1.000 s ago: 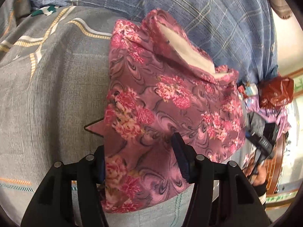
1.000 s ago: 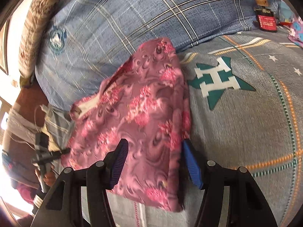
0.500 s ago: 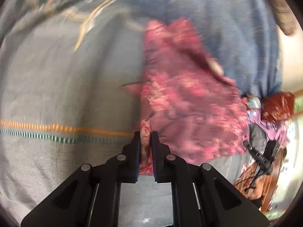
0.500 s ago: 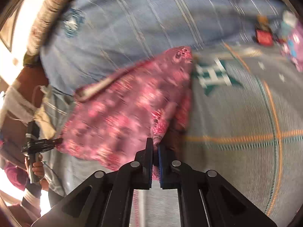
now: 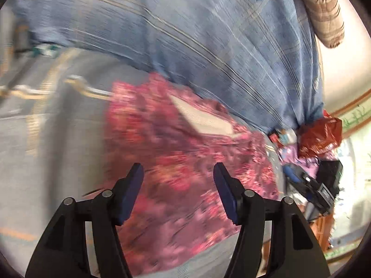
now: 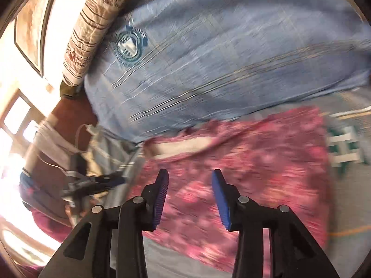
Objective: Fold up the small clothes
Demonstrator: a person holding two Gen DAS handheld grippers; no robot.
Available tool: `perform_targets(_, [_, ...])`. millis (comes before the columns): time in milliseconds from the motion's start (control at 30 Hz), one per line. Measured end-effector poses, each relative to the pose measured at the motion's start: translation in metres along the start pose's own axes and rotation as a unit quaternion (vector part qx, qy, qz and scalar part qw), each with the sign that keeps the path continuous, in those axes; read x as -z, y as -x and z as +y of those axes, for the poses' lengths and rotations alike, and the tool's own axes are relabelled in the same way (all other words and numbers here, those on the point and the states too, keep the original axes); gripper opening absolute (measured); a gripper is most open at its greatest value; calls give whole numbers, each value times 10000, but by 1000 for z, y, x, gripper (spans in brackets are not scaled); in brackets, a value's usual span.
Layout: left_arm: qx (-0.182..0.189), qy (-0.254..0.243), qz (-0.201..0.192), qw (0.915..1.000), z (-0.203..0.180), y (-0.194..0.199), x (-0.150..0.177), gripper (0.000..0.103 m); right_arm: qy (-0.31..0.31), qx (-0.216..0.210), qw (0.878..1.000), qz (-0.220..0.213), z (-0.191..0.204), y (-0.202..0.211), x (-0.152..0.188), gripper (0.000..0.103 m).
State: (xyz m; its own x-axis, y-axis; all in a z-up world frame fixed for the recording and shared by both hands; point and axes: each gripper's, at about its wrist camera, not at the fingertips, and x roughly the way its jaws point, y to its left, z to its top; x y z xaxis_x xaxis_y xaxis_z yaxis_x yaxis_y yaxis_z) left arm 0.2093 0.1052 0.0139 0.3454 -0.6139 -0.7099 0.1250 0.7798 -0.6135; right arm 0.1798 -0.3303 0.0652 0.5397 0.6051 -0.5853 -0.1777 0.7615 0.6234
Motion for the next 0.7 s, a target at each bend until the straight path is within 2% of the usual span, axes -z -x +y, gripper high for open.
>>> perform_targets(100, [47, -91, 204, 9997, -10, -28, -10, 61, -189, -209, 9989, 381, -1, -59, -13, 41])
perform_targets(167, [-92, -144, 274, 9995, -14, -44, -20, 61, -388, -238, 9962, 738, -7, -95, -20, 41])
perform_targets(233, [-299, -73, 260, 9992, -10, -57, -42, 61, -640, -87, 9924, 1046, -17, -128, -29, 40])
perform_targets(300, [-335, 253, 137, 9990, 1, -61, -63, 61, -876, -61, 9913, 976, -30, -145, -44, 39])
perform_targets(367, [-199, 836, -17, 9963, 18, -60, -88, 61, -1066, -171, 9927, 546, -40, -148, -64, 40])
perform_targets(433, [-205, 1333, -199, 9907, 38, -53, -104, 61, -1050, 121, 9941, 261, -47, -146, -78, 40])
perform_targets(500, [-152, 1594, -224, 9868, 55, -43, -110, 61, -1147, 355, 9927, 116, -59, -139, -88, 40])
perform_targets(567, [-30, 1504, -208, 9884, 65, -31, -105, 61, -1129, 370, 9929, 45, -62, -128, -88, 40])
perform_targets(633, [-384, 1220, -119, 9917, 71, -22, -94, 61, -761, 360, 9964, 93, -52, -117, -86, 41])
perform_targets(700, [-550, 991, -10, 9936, 73, -17, -79, 61, -393, 314, 9984, 239, -34, -115, -80, 41])
